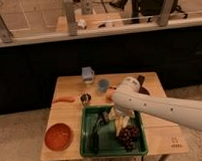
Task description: Place banana in metal cup
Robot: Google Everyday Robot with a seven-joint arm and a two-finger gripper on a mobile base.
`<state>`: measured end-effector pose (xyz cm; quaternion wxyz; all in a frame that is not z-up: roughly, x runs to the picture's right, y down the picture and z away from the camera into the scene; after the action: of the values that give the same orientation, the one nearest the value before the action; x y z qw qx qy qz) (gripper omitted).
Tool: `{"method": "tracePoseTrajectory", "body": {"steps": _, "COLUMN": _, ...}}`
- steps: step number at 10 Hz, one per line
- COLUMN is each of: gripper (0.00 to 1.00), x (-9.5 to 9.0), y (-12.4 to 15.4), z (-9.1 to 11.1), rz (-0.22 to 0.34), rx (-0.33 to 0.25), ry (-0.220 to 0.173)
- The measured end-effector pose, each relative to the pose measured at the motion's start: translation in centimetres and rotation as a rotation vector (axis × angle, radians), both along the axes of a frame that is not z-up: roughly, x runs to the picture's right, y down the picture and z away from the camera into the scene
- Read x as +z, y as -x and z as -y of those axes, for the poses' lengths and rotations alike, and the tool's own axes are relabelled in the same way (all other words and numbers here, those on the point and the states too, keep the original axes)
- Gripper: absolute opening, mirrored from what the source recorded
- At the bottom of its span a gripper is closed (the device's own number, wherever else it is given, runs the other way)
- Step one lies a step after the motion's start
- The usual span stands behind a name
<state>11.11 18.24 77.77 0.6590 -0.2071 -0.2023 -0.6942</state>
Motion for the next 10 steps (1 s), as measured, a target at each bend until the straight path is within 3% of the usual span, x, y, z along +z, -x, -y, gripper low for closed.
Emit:
{"method": "tracePoseTrajectory", "body": {"steps": 4, "gripper": 0.80, "x": 1.3, "y": -0.6, "z": -0.9, "rz": -0.029, "rx": -0.009, "ry": 0.021}}
{"method": "tracePoseTrajectory", "body": {"steps": 10, "gripper": 0.80, "x": 3.1, "y": -1.0, "z": -2.5, "rz": 0.003, "rx": -0.011, "ry": 0.067}}
